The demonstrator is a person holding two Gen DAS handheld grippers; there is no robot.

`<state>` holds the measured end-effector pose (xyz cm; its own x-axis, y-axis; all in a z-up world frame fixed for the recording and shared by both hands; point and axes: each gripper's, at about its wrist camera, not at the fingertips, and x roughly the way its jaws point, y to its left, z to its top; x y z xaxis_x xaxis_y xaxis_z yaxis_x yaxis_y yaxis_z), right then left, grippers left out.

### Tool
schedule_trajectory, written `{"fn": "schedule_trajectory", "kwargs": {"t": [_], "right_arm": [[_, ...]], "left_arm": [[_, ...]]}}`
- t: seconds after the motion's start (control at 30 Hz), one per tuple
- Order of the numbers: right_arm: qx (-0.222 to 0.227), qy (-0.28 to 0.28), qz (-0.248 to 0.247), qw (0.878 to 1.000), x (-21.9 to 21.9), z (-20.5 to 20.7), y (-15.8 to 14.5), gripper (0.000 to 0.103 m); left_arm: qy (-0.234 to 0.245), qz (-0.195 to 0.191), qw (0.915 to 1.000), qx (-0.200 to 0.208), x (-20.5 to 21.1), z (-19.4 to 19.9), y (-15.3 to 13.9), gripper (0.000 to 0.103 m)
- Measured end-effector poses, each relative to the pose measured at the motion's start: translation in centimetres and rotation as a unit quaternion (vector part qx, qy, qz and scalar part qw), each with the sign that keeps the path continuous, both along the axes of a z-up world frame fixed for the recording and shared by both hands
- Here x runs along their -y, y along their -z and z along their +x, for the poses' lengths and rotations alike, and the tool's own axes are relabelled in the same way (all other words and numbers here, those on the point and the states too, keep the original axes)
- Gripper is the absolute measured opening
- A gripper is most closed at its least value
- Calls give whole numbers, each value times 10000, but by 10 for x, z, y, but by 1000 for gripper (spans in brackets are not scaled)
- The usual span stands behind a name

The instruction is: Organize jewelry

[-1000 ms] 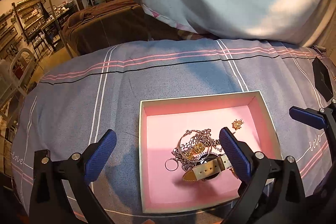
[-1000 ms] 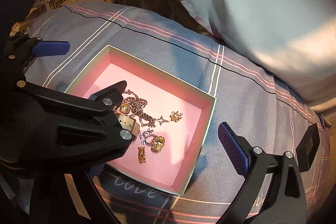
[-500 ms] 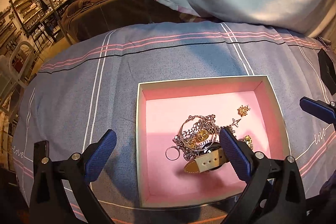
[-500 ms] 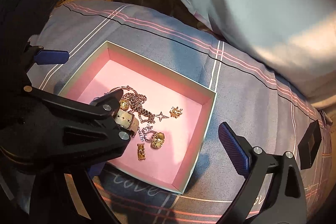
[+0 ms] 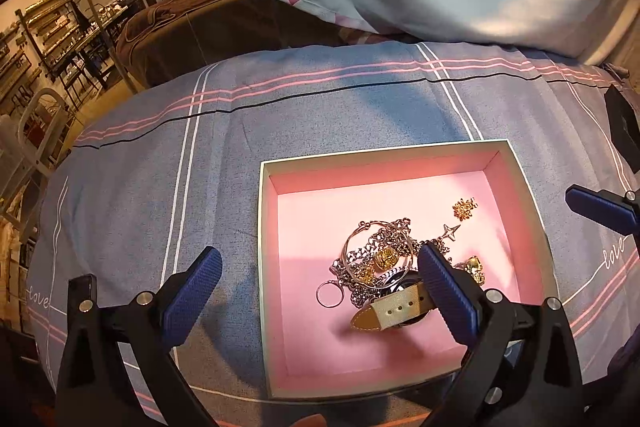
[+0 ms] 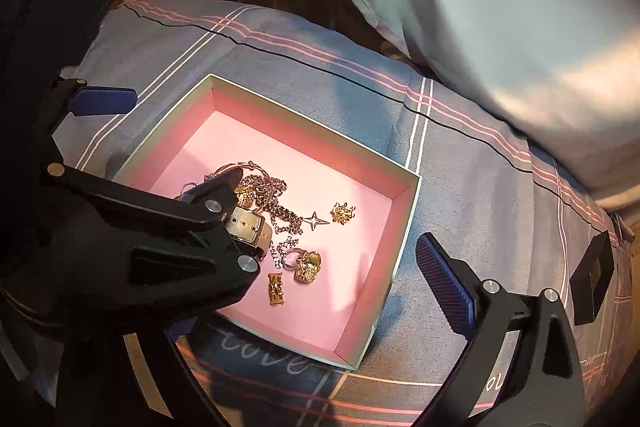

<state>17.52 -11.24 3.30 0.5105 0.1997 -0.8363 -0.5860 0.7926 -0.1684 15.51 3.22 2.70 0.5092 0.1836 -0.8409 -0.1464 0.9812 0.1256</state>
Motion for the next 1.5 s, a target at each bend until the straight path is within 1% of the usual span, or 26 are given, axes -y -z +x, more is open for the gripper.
{"fn": "schedule_trajectory", "kwargs": {"t": [0.13,0.67,0.8,0.9,1.13,1.23,1.33,1.4,1.5], "right_arm": [[5,-11,-14,10000,0,0,0,94],[-47,-20,-20,10000,0,-2,0,94],[-53,-10,-10,10000,0,-2,1,94],[-61,-3,-10,10000,1,-3,1,94],[-51,-75,-26,10000,-1,-6,0,94],[-60,-95,-46,9999,-3,-7,2,95],[-88,-103,-29,9999,-3,-8,3,95],[-78,-100,-37,9999,-2,-8,3,95],[-61,-95,-27,9999,-2,-8,2,95]], "left_arm": [[-31,-64,10000,-8,-2,0,0,97],[-55,-32,10000,-39,-2,0,1,97],[-2,-128,9999,-71,-2,0,3,97],[0,-113,9999,-76,-2,-1,3,97],[7,-50,9999,-90,0,1,4,97],[-279,256,9993,30,2,-4,3,97],[-229,201,9995,-42,2,-5,5,97],[-212,303,9993,-18,3,-6,5,97],[-187,333,9993,-30,3,-5,5,97]]}}
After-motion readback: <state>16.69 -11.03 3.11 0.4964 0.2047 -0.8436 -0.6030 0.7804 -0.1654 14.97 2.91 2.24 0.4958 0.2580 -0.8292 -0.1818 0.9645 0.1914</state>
